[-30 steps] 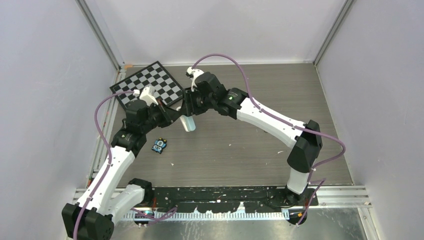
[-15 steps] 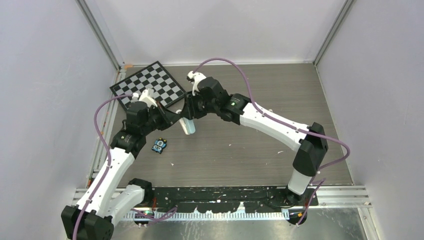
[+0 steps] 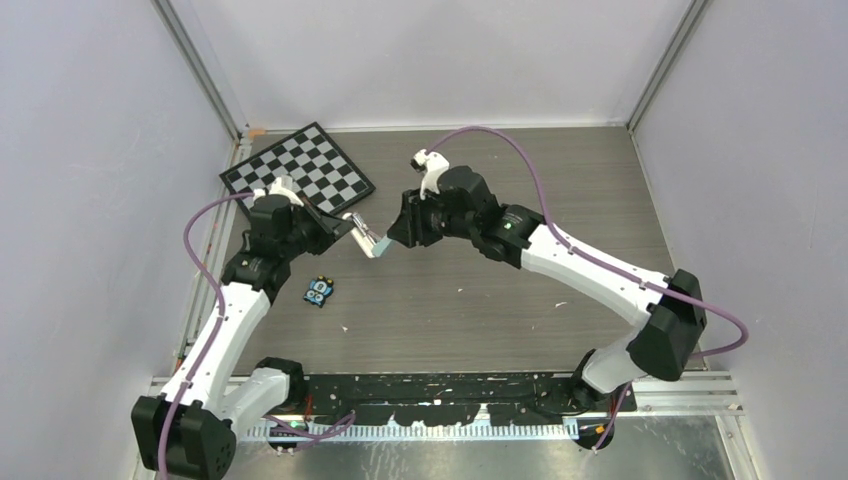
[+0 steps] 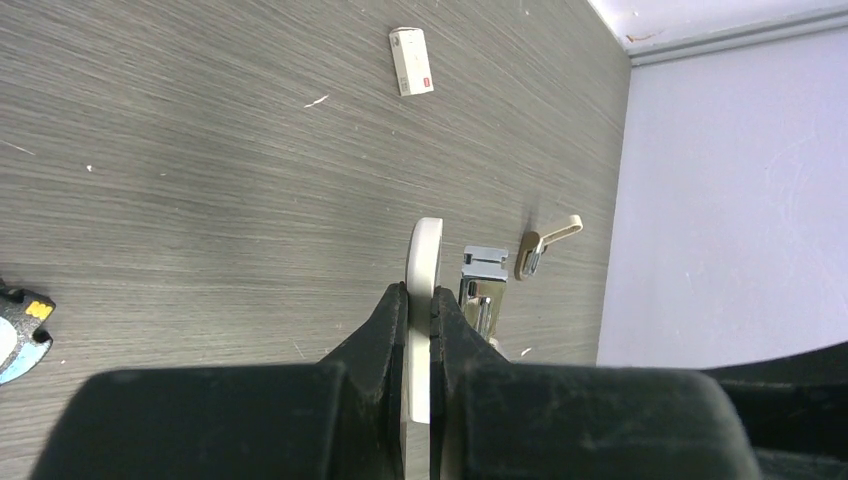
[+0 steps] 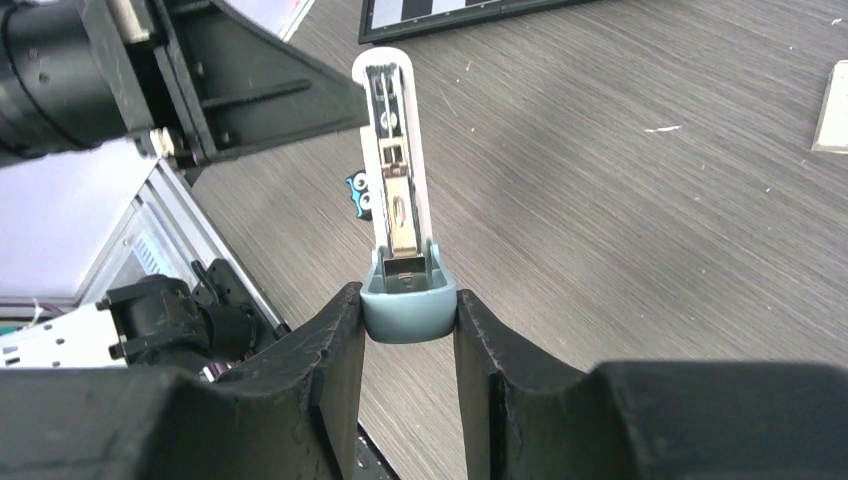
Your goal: Load the staples into the stapler
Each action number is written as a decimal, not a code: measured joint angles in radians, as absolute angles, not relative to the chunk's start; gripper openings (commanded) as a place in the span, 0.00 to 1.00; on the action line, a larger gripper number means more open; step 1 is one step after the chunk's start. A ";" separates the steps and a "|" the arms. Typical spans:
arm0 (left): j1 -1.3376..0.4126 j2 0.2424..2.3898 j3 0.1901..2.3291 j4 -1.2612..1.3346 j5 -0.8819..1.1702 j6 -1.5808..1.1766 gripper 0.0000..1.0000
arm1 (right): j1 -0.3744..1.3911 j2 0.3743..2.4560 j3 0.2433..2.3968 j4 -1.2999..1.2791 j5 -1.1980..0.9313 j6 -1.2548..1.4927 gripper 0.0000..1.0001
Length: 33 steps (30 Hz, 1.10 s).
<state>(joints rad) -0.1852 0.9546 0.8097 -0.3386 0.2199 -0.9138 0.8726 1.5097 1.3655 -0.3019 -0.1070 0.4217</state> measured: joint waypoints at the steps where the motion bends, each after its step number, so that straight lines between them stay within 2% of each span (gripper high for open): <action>1: -0.181 0.957 0.810 -0.337 0.220 -0.920 0.00 | 0.871 1.493 1.341 -0.291 -0.110 0.422 0.35; 12: -0.168 0.991 0.805 -0.278 0.271 -1.014 0.00 | 0.863 1.292 1.044 -0.152 -0.137 0.429 0.42; 19: -0.139 0.993 0.771 -0.186 0.247 -1.065 0.00 | 0.855 1.243 0.965 -0.195 -0.134 0.436 0.58; 27: -0.137 0.993 0.752 -0.118 0.249 -1.006 0.00 | 0.855 1.212 0.986 -0.254 -0.111 0.455 0.80; 33: -0.137 0.993 0.749 -0.113 0.293 -0.934 0.00 | 0.855 1.219 1.138 -0.307 -0.059 0.453 0.78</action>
